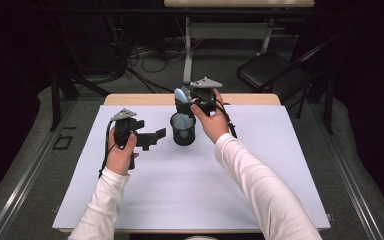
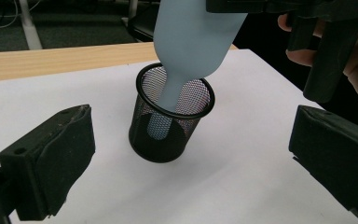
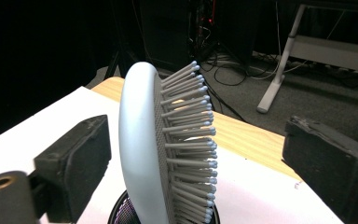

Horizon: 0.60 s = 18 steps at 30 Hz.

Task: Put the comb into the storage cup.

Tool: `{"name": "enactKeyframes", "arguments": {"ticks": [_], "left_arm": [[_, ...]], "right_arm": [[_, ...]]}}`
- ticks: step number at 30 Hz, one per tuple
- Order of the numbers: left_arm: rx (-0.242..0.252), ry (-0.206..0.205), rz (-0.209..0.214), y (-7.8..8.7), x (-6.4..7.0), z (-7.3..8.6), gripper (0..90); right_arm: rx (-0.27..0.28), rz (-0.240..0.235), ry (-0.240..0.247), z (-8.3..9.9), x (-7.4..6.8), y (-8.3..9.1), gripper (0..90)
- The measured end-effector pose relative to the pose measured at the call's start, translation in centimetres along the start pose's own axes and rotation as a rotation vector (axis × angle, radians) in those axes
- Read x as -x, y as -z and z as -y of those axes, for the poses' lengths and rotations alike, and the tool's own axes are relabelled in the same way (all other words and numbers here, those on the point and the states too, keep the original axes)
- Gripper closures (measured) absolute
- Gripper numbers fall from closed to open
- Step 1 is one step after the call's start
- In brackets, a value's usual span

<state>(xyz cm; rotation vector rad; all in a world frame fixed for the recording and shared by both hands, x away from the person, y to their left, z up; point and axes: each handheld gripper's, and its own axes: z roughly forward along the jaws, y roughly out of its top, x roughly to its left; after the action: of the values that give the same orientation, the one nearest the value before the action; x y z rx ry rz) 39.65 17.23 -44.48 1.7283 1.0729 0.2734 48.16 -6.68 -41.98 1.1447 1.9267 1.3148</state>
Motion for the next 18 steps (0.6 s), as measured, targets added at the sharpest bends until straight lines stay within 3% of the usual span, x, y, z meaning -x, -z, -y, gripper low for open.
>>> {"name": "enactKeyframes", "arguments": {"ticks": [5,18], "left_arm": [[0.003,0.002,0.001,0.04,-0.07,-0.02,0.6],[0.004,0.003,-0.001,0.1,-0.17,-0.03,0.6]], "right_arm": [[-0.008,-0.02,0.0,-0.09,0.05,0.15,0.0],[-0.019,-0.026,0.028,-0.41,0.27,0.66,0.0]]}}
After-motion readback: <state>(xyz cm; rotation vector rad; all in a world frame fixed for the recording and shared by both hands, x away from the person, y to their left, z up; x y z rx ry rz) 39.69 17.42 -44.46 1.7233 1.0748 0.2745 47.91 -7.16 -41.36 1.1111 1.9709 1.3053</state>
